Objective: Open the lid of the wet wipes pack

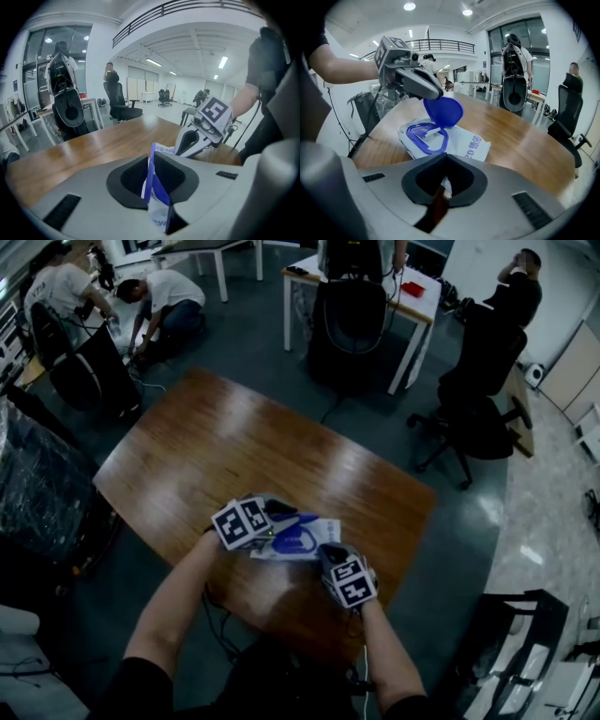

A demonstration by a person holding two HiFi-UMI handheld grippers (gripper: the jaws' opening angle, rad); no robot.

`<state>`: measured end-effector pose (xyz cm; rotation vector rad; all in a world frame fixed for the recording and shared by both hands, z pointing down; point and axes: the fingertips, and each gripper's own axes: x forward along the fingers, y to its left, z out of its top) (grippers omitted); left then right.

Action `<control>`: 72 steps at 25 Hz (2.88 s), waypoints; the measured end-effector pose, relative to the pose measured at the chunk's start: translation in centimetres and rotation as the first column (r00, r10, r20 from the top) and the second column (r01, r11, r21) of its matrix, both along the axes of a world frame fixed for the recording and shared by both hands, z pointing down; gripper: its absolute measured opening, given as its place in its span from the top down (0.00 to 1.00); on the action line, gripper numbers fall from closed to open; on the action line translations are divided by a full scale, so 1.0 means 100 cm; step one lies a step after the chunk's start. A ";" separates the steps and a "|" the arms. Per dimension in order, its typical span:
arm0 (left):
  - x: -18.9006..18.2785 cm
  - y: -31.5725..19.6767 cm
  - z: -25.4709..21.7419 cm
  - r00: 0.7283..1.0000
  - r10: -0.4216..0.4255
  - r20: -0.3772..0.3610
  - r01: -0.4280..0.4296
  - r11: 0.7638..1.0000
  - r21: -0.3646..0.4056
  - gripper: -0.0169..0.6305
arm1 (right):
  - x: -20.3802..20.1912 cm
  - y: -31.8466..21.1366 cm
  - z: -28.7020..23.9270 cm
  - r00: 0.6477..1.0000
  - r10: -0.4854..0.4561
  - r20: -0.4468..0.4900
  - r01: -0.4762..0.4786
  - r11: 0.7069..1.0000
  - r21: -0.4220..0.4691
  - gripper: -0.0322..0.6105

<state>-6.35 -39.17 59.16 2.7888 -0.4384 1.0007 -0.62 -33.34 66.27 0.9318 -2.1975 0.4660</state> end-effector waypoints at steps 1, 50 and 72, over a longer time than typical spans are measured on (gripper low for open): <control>-0.001 -0.005 0.000 1.000 -0.006 -0.004 0.006 1.000 0.004 0.91 | 0.000 0.000 0.000 1.000 0.006 -0.001 -0.006 1.000 0.001 0.93; -0.007 0.100 -0.133 0.752 -0.536 -0.384 0.618 0.776 0.127 0.98 | 0.033 0.053 -0.209 0.913 -0.034 0.406 -0.137 0.913 0.385 0.93; 0.008 0.161 -0.184 0.715 -0.516 -0.472 0.651 0.737 0.180 0.98 | 0.007 0.095 -0.275 0.864 -0.184 0.469 -0.085 0.865 0.495 0.94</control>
